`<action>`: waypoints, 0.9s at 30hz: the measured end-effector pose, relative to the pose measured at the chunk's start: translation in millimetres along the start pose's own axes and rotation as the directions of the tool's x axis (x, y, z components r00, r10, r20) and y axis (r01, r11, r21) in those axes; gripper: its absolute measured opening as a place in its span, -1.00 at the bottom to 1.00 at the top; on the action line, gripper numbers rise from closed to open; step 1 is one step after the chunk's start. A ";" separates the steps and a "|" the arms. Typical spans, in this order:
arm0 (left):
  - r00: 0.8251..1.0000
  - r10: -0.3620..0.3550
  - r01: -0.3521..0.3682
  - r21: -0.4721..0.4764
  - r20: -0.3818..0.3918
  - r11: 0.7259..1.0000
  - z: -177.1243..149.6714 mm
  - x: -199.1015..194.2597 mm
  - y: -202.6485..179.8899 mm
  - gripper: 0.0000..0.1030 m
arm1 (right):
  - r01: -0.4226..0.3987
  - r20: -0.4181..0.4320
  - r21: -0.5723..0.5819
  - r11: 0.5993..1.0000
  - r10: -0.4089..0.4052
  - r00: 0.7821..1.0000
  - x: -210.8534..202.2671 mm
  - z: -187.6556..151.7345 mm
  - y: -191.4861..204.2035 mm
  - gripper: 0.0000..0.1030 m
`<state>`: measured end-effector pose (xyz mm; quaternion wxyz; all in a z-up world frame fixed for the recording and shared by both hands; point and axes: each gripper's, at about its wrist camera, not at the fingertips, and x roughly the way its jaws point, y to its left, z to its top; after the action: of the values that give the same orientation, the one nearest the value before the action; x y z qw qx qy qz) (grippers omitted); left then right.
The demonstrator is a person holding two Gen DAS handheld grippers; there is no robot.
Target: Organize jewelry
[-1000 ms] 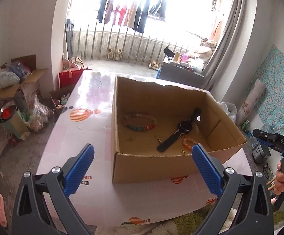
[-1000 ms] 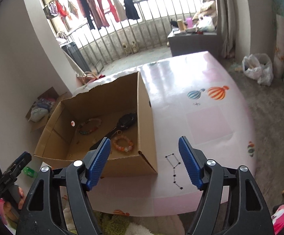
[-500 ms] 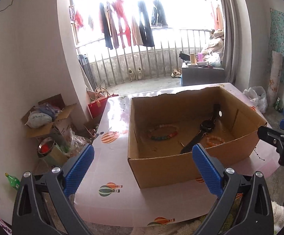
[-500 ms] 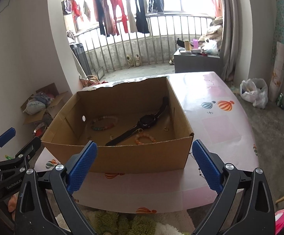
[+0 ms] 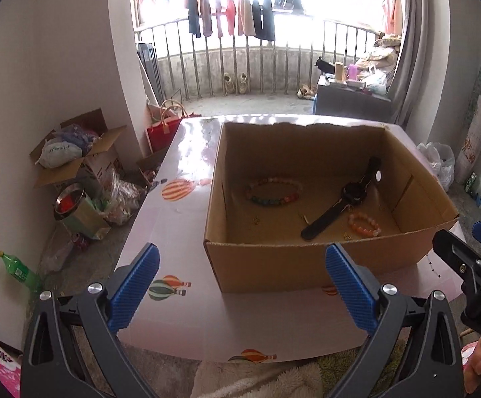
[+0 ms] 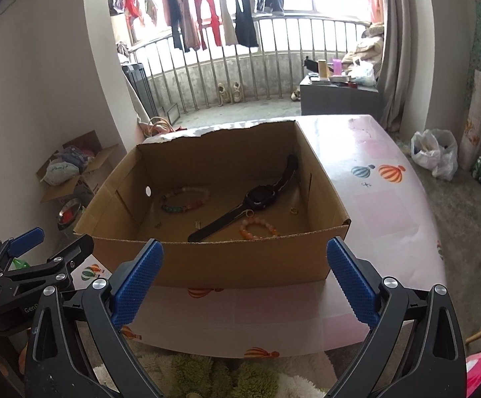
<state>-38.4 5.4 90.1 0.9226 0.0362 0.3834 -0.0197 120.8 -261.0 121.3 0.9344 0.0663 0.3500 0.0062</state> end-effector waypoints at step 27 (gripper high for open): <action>0.986 -0.042 0.038 -0.027 -0.163 0.999 -0.1 27.9 -1.6 0.89 | 0.041 -0.135 -0.019 0.999 -0.043 0.990 22.1 -3.3 -1.1 0.84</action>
<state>-19.0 3.6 70.1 0.8878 0.0189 0.4587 -0.0304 135.3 -260.4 104.2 0.9089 0.0507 0.4139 -0.0060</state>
